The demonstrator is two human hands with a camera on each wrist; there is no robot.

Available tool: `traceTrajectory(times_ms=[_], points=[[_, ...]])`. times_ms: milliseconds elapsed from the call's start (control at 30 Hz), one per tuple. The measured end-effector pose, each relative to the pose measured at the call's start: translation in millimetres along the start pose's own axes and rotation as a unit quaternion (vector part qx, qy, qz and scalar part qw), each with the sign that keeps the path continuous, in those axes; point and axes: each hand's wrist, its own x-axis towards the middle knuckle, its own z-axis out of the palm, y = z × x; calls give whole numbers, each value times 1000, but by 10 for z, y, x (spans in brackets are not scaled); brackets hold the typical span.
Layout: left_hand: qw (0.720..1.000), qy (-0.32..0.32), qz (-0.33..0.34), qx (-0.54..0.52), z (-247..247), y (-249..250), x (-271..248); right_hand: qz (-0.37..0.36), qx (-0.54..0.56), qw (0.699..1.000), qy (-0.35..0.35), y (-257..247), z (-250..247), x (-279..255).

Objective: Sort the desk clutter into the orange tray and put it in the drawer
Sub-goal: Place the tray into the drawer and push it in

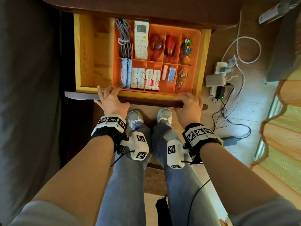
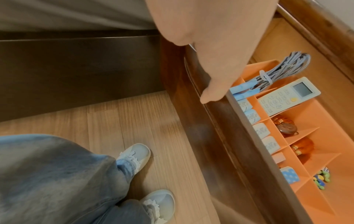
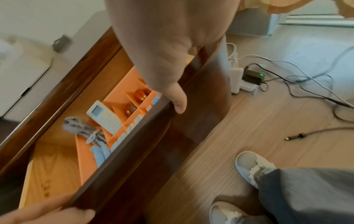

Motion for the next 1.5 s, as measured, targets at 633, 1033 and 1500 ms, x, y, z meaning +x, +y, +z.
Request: traceTrajectory(times_ms=[633,1033,1500], points=[[989,114,89,28,-105,293,366,-76,-23,994,79,-434,-28,408],[985,144,87,-37,-106,502,887,-17,39,987,154,-437,-27,949],[976,163,53,-133,-30,777,1735,-12,125,975,184,-585,-105,1832]])
